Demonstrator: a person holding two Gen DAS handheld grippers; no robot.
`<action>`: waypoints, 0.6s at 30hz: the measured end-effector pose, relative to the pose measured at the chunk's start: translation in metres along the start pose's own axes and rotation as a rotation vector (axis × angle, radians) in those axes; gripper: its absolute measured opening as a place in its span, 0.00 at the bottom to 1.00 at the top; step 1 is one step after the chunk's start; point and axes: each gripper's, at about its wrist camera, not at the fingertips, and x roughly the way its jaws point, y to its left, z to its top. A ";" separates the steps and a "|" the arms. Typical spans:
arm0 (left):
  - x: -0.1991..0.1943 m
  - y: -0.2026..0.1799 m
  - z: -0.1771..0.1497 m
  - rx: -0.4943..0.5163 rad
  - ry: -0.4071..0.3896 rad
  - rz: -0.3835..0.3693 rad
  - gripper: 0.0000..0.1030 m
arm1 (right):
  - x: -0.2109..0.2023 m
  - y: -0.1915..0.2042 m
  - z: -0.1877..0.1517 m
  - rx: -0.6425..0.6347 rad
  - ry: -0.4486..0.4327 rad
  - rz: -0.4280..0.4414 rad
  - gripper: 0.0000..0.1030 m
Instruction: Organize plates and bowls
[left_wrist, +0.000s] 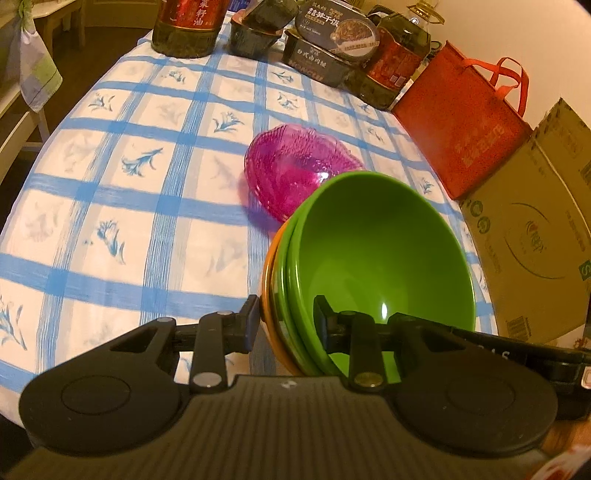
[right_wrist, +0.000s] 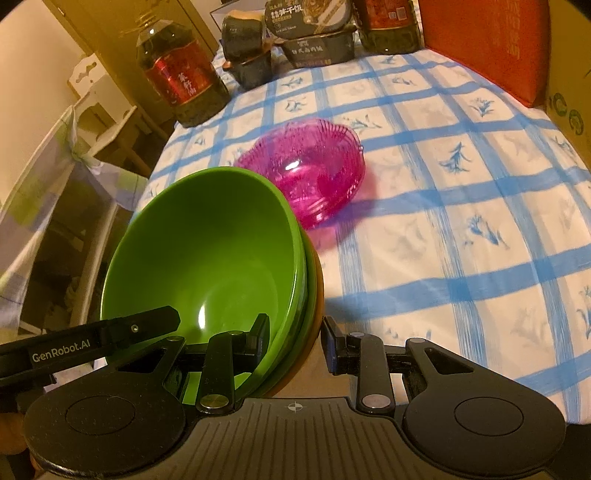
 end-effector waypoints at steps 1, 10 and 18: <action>0.000 0.000 0.002 0.000 0.000 -0.001 0.27 | 0.000 0.000 0.003 0.000 -0.002 0.000 0.29; 0.005 -0.007 0.027 0.013 -0.005 -0.001 0.27 | 0.001 -0.001 0.027 0.008 -0.014 0.012 0.29; 0.016 -0.015 0.044 0.030 -0.003 -0.001 0.27 | 0.005 -0.006 0.045 0.005 -0.019 0.007 0.29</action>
